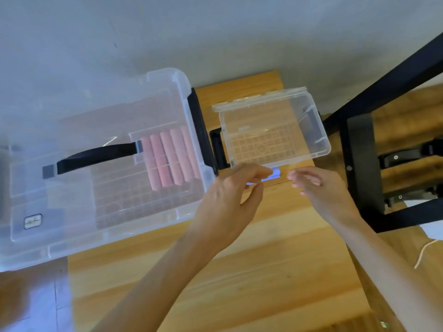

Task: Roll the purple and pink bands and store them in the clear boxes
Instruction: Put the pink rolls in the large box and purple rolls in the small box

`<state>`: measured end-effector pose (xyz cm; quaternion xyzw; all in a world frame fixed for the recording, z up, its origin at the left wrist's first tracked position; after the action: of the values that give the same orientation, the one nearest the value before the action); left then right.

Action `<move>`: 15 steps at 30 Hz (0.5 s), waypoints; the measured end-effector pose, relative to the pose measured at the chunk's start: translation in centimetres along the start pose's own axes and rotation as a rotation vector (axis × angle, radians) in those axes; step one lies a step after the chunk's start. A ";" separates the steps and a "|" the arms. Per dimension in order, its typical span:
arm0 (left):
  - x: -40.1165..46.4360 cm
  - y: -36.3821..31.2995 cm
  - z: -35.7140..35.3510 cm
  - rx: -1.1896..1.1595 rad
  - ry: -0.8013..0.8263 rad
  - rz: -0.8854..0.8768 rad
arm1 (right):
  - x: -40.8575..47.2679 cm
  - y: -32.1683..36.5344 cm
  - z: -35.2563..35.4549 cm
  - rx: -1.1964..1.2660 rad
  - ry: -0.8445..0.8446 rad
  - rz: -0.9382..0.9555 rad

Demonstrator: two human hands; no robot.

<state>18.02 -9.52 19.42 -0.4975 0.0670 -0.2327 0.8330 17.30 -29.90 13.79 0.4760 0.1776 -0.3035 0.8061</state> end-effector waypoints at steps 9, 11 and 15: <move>-0.2 3.7 -6.3 0.279 0.229 0.178 | 4.0 -4.1 -1.2 -0.121 0.022 0.041; -0.4 5.9 -7.6 0.282 0.205 0.224 | 4.8 -4.5 -1.7 -0.138 0.017 0.049; -0.7 9.5 -9.6 0.305 0.057 0.244 | 6.0 -5.2 -2.8 -0.266 0.020 0.122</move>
<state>17.17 -13.07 6.41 -0.3471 0.1144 -0.1517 0.9184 18.43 -31.25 5.54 0.3778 0.1949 -0.2231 0.8772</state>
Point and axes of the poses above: each hand's wrist, its own x-axis towards the middle knuckle, its own z-axis out of the back of the hand, y = z × x, the point moved 3 cm from there along x, towards the middle knuckle, and after that the axes turned 13 degrees about -z, right-handed, at the moved point
